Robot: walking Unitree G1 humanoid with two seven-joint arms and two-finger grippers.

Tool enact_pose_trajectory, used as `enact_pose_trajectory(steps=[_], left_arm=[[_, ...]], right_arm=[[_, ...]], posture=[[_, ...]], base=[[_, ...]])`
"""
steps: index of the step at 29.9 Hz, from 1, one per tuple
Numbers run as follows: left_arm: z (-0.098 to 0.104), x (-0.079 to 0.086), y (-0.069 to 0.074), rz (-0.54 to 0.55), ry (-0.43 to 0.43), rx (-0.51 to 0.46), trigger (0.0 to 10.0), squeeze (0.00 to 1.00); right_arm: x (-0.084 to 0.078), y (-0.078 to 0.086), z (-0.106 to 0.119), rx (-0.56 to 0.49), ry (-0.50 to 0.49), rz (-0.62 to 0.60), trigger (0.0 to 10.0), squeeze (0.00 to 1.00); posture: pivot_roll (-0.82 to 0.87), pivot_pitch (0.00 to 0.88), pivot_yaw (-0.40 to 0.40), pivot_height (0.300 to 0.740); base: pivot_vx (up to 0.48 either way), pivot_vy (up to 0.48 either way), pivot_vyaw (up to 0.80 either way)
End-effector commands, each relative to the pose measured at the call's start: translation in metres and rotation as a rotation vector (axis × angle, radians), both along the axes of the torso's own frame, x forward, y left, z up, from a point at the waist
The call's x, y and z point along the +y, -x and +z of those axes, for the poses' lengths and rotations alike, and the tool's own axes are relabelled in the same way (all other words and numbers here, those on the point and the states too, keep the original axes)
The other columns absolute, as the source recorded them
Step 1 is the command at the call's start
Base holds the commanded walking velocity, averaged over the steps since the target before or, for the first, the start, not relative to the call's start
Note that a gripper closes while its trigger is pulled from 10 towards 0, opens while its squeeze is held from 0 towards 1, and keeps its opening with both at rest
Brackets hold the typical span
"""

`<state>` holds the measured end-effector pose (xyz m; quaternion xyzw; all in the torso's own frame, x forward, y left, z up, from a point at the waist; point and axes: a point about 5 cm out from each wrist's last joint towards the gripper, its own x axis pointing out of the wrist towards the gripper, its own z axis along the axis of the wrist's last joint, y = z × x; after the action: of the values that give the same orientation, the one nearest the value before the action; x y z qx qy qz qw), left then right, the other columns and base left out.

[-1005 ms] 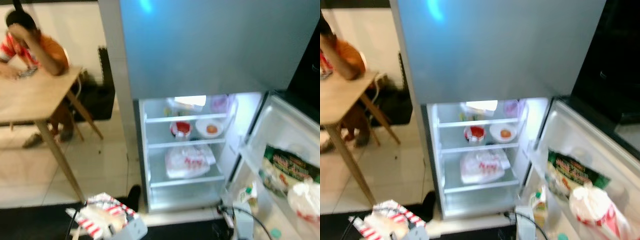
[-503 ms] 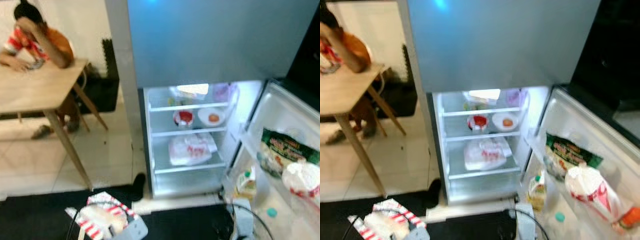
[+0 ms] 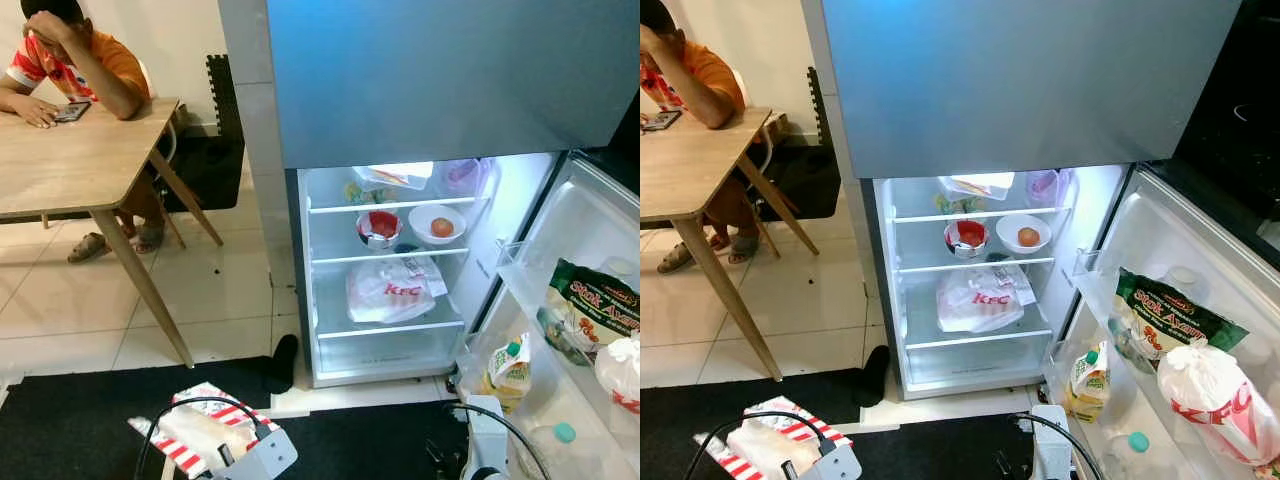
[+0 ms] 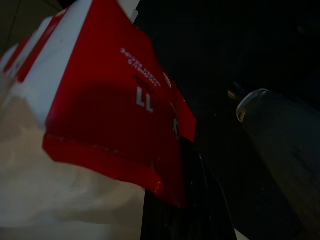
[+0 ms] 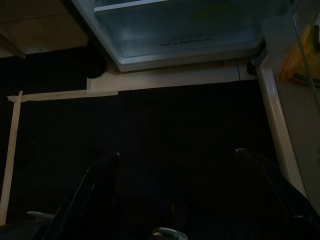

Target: Restocking fridge

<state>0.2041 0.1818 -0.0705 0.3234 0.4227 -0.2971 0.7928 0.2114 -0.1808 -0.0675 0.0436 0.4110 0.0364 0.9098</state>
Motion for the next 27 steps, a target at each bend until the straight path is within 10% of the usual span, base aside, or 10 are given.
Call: enact_pose_trajectory(steps=[1,27], left_arm=[[0.0001,0.0027,0.0004,-0.016,-0.016,0.005,10.0,0.00],[0.0023,0.0029,-0.0024,-0.035,-0.013,0.003,10.0,0.00]], right_arm=[[0.0011,0.0015,-0.0010,0.007,-0.011,-0.012,10.0,0.00],[0.0041,0.0030,-0.0023,0.010,-0.020,-0.025,10.0,0.00]], posture=[[0.00,0.024,0.017,0.740],[0.00,0.024,0.028,0.740]], base=[[0.315,0.000,0.00],[0.326,0.000,0.00]])
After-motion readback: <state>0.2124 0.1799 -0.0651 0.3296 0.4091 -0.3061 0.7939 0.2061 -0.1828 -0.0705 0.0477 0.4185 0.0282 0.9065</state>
